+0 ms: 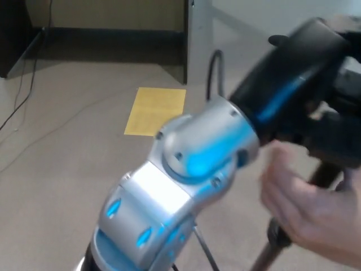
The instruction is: There is a tripod standing in front of the robot and the robot extends its left arm to grab it. It lifts the tripod and passes it to a person.
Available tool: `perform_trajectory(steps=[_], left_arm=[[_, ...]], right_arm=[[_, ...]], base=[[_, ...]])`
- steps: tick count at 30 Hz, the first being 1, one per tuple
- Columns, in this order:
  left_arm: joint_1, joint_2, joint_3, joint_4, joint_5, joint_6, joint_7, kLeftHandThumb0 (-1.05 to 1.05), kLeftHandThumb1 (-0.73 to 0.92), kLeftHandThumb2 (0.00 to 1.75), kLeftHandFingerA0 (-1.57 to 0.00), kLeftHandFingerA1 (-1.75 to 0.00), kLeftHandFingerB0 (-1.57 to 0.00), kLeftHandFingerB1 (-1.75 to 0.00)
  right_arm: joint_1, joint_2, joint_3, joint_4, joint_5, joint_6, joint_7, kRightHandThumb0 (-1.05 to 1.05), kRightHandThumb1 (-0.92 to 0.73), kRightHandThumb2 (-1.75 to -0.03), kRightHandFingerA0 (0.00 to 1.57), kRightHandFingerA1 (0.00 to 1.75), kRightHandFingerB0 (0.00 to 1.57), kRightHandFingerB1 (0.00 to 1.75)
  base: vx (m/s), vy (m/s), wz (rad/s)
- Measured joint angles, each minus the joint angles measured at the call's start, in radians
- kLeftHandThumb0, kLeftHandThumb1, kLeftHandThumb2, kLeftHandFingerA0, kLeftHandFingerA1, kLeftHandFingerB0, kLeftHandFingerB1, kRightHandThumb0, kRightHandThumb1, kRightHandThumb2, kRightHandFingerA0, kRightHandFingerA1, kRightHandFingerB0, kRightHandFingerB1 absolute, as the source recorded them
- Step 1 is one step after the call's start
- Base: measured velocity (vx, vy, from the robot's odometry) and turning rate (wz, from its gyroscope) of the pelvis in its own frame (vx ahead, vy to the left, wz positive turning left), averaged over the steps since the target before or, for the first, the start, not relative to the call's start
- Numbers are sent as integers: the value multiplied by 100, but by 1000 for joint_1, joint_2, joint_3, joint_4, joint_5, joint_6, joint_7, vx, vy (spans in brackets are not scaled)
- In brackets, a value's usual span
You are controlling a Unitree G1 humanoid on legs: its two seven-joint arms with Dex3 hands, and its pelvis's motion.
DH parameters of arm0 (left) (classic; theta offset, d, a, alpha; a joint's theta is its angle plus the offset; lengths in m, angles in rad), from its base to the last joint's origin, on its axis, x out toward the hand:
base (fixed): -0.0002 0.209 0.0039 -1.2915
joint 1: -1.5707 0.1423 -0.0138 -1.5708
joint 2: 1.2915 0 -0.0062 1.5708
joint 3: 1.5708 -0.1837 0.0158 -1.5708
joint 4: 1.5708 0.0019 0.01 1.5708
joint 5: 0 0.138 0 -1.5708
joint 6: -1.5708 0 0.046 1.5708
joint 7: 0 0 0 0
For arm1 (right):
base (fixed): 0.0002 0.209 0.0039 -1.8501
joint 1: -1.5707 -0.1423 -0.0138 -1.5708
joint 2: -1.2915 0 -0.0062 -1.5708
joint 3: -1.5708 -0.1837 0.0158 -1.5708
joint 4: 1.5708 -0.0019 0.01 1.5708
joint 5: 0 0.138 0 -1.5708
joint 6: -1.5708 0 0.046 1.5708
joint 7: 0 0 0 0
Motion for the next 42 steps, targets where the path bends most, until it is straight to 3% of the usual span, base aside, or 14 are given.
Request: perform_trajectory(steps=[10,14,16,19,25,26,32,33,34,35,36,37,38,42], left_arm=[[-16,-3,-120,-98,-3,103,75,-30,92,83,-82,-175,-47,-150],[-14,-4,-149,-107,-6,103,95,-39,92,84,-61,-174,-41,-147],[-18,6,-161,-113,-2,99,95,-38,92,74,-69,-145,-47,-122],[-5,16,-196,-123,8,66,94,-45,92,76,-62,-151,-46,-120],[49,100,-231,-139,29,1,79,-55,90,65,-70,-111,-61,-86],[54,125,-227,-148,33,-4,75,-78,45,83,0,-3,0,-1],[74,223,-176,-159,48,-22,55,-79,46,84,0,0,0,0],[81,237,-161,-163,50,-22,51,-86,48,56,0,0,0,0],[91,242,-142,-164,48,-24,47,-87,47,58,0,0,0,0],[103,245,-120,-163,47,-27,43,-88,47,58,0,0,0,0],[113,249,-99,-164,45,-28,38,-83,47,55,0,0,0,0],[124,253,-81,-167,42,-28,35,-83,47,55,0,0,0,0],[140,254,-61,-169,39,-29,31,-78,48,55,0,0,0,0],[218,286,44,-177,14,-38,4,-81,44,56,0,0,0,0]], right_arm=[[2,-5,41,0,-21,-13,-25,-53,-63,-92,54,54,35,47],[8,-5,45,2,-23,-18,-32,-53,-63,-92,54,54,35,47],[9,-6,46,6,-25,-20,-35,-53,-63,-92,54,54,35,47],[16,-7,49,12,-27,-23,-39,-53,-63,-92,54,54,35,47],[30,-6,55,22,-34,-30,-47,-53,-63,-92,54,54,35,47],[31,-4,52,25,-35,-30,-47,-40,-72,-62,65,43,42,34],[28,25,7,51,-8,-7,-24,-41,-73,-61,56,38,39,33],[31,25,5,51,-6,-6,-21,-40,-74,-62,56,39,39,33],[31,25,4,54,-5,-5,-19,-41,-73,-62,57,39,38,33],[31,25,4,58,-4,-4,-17,-47,-61,-89,48,53,33,47],[32,25,5,61,-4,-3,-16,-42,-73,-62,58,39,38,33],[35,25,6,62,-5,-3,-17,-42,-73,-62,58,39,38,33],[40,25,7,61,-5,-3,-17,-48,-62,-88,51,53,32,46],[79,25,14,53,-7,-5,-22,-48,-62,-87,51,53,32,45]], base=[[0,0,0],[0,0,0],[0,0,0],[0,0,0],[0,0,0],[0,0,0],[0,0,0],[0,0,0],[0,0,0],[0,0,0],[0,0,0],[0,0,0],[0,0,0],[0,0,0]])
